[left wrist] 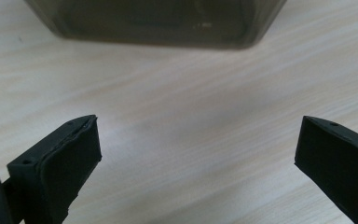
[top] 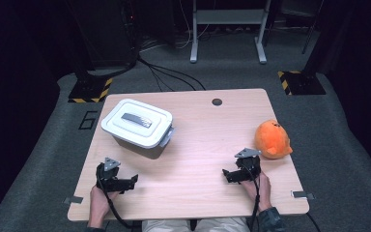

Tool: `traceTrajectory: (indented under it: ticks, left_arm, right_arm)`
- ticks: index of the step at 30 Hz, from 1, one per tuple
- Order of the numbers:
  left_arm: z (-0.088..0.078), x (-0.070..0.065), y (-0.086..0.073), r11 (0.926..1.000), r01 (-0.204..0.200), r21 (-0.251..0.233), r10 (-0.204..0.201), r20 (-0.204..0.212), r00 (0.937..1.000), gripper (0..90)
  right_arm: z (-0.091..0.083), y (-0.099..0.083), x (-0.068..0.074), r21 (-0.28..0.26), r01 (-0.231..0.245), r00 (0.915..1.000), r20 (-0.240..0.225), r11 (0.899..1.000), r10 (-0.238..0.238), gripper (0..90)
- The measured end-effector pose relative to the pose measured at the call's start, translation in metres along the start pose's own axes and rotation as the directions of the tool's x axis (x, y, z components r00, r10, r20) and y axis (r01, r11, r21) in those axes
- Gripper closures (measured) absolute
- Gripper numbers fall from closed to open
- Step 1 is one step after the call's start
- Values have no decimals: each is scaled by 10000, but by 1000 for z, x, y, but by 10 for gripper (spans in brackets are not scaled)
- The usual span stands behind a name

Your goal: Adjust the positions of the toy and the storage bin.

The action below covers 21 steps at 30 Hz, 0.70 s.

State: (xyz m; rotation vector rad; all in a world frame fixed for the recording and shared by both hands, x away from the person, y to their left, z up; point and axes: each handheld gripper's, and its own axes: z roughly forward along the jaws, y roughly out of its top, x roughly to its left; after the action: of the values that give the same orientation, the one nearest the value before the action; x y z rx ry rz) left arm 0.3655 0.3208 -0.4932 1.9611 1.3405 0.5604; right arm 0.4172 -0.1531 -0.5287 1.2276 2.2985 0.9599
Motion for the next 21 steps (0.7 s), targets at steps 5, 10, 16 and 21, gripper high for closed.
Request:
traceTrajectory:
  ticks: [5,10,16,21]
  left_arm:
    - [-12,4,17,9994,-242,-260,241,-27,9997,1]
    - [-23,7,39,9973,-546,-498,542,-99,9985,1]
    - [-26,10,71,9929,-957,-709,945,-212,9953,3]
    - [-25,10,92,9891,-1257,-770,1246,-183,9920,6]
  right_arm:
    - [0,0,0,-13,-4,10000,31,10000,4,6]
    - [0,0,0,2,-10,10000,20,10000,10,6]
    - [0,0,0,0,-18,10000,15,10000,18,6]
    - [0,0,0,-3,-35,10000,2,10000,35,7]
